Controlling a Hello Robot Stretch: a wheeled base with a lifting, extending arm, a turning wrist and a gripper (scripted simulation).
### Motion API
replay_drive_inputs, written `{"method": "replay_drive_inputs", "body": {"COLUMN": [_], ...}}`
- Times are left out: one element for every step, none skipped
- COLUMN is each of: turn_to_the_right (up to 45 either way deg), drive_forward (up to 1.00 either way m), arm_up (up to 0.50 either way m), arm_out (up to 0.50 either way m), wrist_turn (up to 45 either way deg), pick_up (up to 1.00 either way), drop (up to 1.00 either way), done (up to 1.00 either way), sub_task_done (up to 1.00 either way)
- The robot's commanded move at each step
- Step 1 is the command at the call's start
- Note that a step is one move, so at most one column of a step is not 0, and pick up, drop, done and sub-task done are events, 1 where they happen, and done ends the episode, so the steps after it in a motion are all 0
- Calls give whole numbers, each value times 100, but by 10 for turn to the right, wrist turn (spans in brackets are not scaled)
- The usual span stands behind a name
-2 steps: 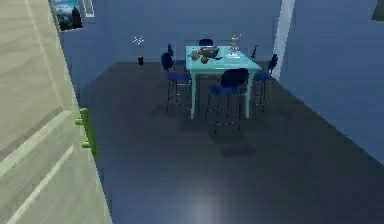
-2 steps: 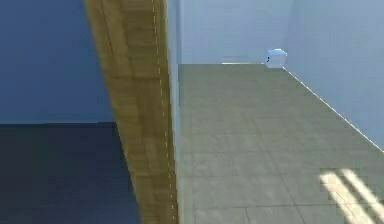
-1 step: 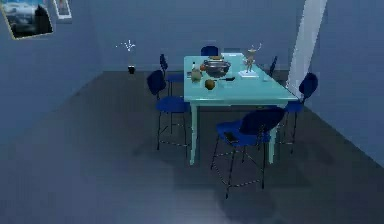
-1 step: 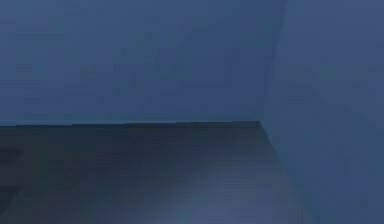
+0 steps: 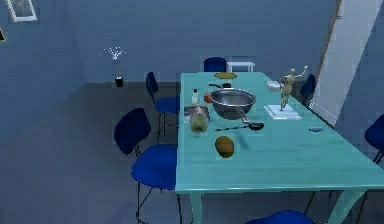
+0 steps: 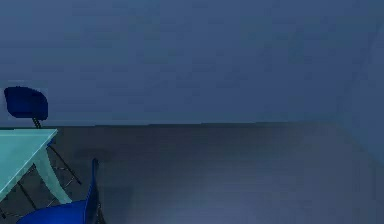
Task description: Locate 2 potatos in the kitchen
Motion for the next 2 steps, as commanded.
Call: {"method": "replay_drive_inputs", "body": {"turn_to_the_right": [90, 0], "drive_forward": [0, 0], "arm_up": [0, 0], "arm_out": [0, 0], "wrist_turn": [0, 0], "pick_up": [0, 0], "drop": [0, 0], "done": [0, 0], "sub_task_done": [0, 100]}}
